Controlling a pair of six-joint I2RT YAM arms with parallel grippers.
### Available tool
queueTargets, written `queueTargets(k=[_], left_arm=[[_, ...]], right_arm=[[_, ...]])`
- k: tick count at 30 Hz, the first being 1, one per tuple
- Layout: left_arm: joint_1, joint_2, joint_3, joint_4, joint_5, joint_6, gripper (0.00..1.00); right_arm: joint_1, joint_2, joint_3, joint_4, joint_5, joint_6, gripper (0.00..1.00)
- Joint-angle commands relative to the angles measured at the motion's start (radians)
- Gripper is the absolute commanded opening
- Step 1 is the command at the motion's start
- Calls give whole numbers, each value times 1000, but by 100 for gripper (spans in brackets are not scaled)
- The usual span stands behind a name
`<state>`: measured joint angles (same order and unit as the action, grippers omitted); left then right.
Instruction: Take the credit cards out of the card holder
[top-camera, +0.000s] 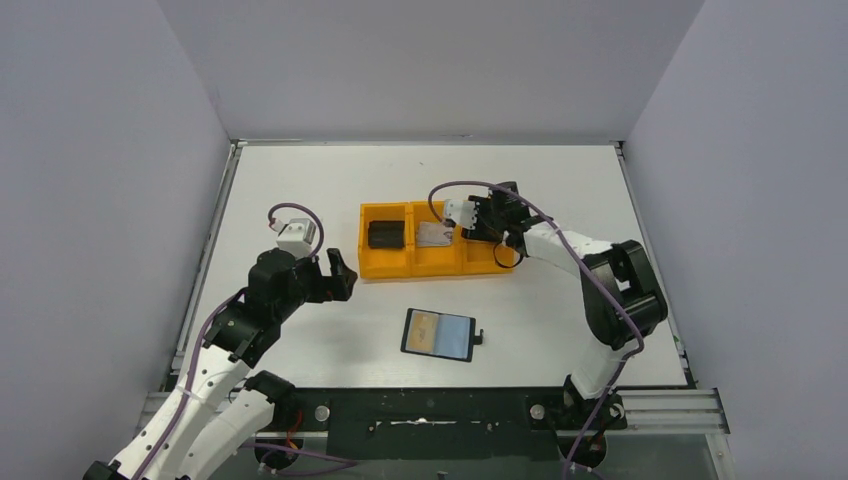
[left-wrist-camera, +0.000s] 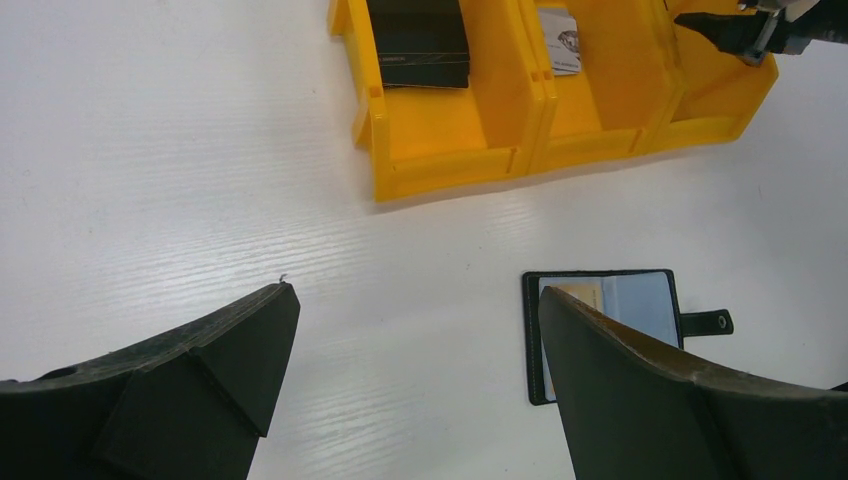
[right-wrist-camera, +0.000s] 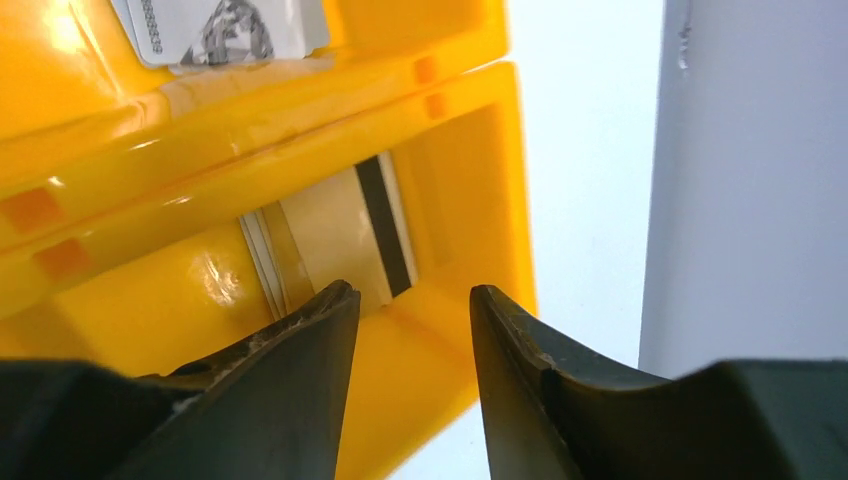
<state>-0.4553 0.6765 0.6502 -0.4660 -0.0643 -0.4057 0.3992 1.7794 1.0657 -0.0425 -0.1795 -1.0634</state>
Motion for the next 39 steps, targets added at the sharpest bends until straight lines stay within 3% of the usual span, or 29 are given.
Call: queueTargets(k=[1, 4, 9, 13, 18, 24, 30, 39], left_arm=[[4, 0, 11, 61, 20, 18, 93], [4, 0, 11, 61, 20, 18, 93], [5, 3, 11, 61, 23, 16, 93], [4, 7, 11, 61, 19, 16, 93], [5, 15, 12, 59, 15, 15, 93], [7, 20, 14, 55, 6, 11, 92], [6, 31, 15, 54, -1, 9, 93], [7, 53, 19, 46, -13, 5, 92]], right_arm=[[1, -141, 1, 15, -64, 110, 48], [7, -207, -22, 26, -67, 175, 49], [9, -326, -88, 124, -26, 491, 54], [15, -423, -127, 130, -19, 918, 58], [22, -471, -141, -60, 22, 1481, 57], [274, -644, -367, -51, 429, 1888, 55], [590, -667, -422, -126, 712, 2113, 54], [812, -383, -265, -293, 812, 2292, 47]])
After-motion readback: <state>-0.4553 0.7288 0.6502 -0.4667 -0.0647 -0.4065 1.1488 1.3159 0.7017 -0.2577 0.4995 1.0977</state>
